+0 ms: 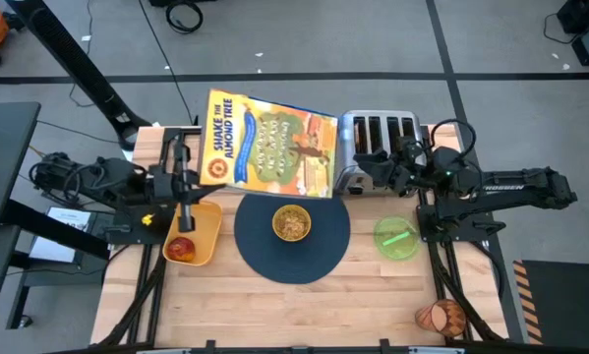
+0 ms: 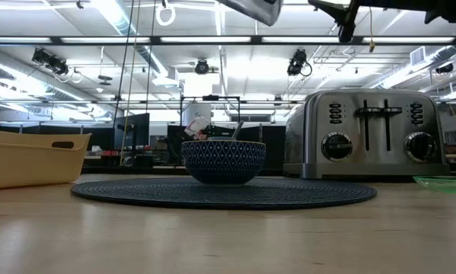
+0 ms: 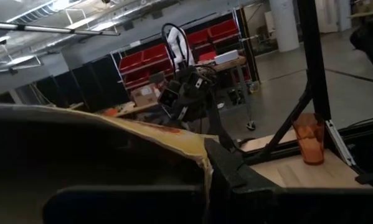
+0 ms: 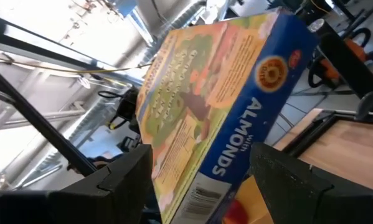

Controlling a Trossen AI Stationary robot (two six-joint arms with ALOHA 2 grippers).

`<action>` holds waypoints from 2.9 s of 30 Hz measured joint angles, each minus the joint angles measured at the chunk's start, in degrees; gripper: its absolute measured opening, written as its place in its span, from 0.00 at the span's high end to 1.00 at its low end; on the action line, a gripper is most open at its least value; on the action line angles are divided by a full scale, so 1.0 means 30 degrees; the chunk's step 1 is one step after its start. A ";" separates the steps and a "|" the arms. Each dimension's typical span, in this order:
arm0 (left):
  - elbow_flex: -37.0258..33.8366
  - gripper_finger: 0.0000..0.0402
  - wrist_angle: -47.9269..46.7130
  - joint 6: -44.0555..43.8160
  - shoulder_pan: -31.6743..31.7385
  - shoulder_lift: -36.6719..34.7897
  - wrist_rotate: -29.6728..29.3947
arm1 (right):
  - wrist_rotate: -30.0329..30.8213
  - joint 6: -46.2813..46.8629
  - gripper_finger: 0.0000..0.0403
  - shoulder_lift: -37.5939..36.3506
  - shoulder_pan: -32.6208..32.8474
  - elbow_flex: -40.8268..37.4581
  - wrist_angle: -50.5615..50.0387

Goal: Arrange a breakfast setting
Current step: Pour the cereal from the cereal box into the bowl

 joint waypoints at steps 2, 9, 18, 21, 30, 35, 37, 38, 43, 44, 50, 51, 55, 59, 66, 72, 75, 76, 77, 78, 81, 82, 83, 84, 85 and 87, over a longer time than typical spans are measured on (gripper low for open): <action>0.0000 0.99 -0.0457 -0.0442 -0.0015 -0.0337 -0.0141 | 0.0098 0.0127 0.32 0.0000 0.0000 0.0000 -0.0139; 0.0307 0.99 -0.3664 -0.3202 -0.0012 -0.1489 -0.2307 | 0.0304 0.0815 0.32 0.0000 0.0000 0.0000 -0.0347; 0.5069 0.99 -1.2177 -0.7247 0.0404 -0.0610 -0.4571 | 0.1003 0.1204 0.32 0.0011 0.0015 0.0000 -0.0368; 0.6937 0.99 -1.5931 -0.9017 0.1097 0.0210 -0.4568 | 0.1649 0.1197 0.32 0.0095 0.0015 -0.0007 -0.0356; 1.0735 0.99 -2.4168 -1.2549 0.4524 0.3042 -0.3378 | 0.2964 0.1100 0.32 0.0095 0.0015 -0.0007 0.0048; 1.0943 0.99 -2.5928 -1.2907 0.7643 0.4327 -0.0896 | 0.3310 0.1041 0.32 0.0095 0.0015 -0.0007 0.0084; 1.0943 0.99 -2.6534 -1.2887 0.9014 0.4913 0.0087 | 0.3386 0.0993 0.32 0.0095 0.0015 -0.0007 0.0121; 1.0943 0.99 -2.6870 -1.2806 0.9729 0.5217 0.0443 | 0.3395 0.0993 0.32 0.0095 0.0015 -0.0007 0.0121; 1.0943 0.99 -2.6837 -1.0891 1.2971 0.6933 0.1938 | 0.3386 0.0648 0.32 0.0095 0.0015 -0.0007 0.0249; 1.0943 0.99 -2.6722 -1.0536 1.3566 0.7281 0.2080 | 0.3379 0.0622 0.32 0.0095 0.0015 -0.0007 0.0250; 1.0936 0.99 -2.6228 -0.9406 1.6641 0.9135 0.4120 | 0.2939 0.0490 0.32 0.0095 0.0073 -0.0007 0.0244; 1.0936 0.99 -2.6200 -0.9275 1.7057 0.9357 0.4453 | 0.2907 0.0490 0.32 0.0095 0.0073 -0.0007 0.0244; 1.0936 0.99 -2.6102 -0.8873 1.8296 0.9962 0.4699 | 0.2738 0.0490 0.32 0.0095 0.0073 -0.0007 0.0238; 1.0936 0.99 -2.5802 -0.9244 1.9251 0.9992 0.5137 | 0.2286 0.0490 0.32 0.0095 0.0073 -0.0007 0.0230; 1.0936 0.99 -2.5520 -0.9882 2.0215 0.9718 0.5626 | 0.2278 0.0300 0.32 0.0095 0.0068 -0.0007 0.0044; 1.0231 0.97 -2.5224 -1.1022 2.0363 0.9718 0.6247 | 0.2271 0.0286 0.32 0.0095 0.0073 -0.0007 -0.0083; 0.9612 0.97 -2.5001 -1.1411 2.0355 0.9667 0.6287 | 0.2271 0.0286 0.32 0.0095 0.0073 -0.0007 -0.0091; 0.9526 0.97 -2.4974 -1.1424 2.0355 0.9660 0.6280 | 0.2269 0.0286 0.32 0.0095 0.0073 -0.0007 -0.0083; 0.9493 0.97 -2.4965 -1.1424 2.0356 0.9659 0.6279 | 0.2264 0.0286 0.32 0.0095 0.0073 -0.0007 -0.0083; 0.9486 0.97 -2.4833 -1.1424 2.0356 0.9659 0.6280 | 0.2264 0.0286 0.32 0.0095 0.0073 -0.0007 -0.0091; 0.9478 0.97 -2.4548 -1.1399 2.0356 0.9573 0.6280 | 0.2264 0.0279 0.32 0.0095 0.0073 -0.0007 -0.0085; 0.9454 0.96 -2.4562 -1.1380 2.0356 0.9502 0.6281 | 0.2264 0.0277 0.32 0.0095 0.0073 -0.0007 -0.0091; 0.9435 0.96 -2.4603 -1.1382 2.0358 0.9427 0.6285 | 0.2257 0.0240 0.32 0.0095 0.0073 -0.0007 -0.0090; 0.9420 0.96 -2.4631 -1.1428 2.0363 0.9344 0.6288 | 0.2257 0.0191 0.32 0.0095 0.0073 -0.0007 -0.0091; 0.9413 0.96 -2.4652 -1.1530 2.0356 0.9323 0.6288 | 0.2257 0.0164 0.32 0.0095 0.0073 -0.0007 -0.0091; 0.9413 0.96 -2.4638 -1.1678 2.0356 0.9317 0.6288 | 0.2257 0.0150 0.32 0.0095 0.0073 -0.0007 -0.0119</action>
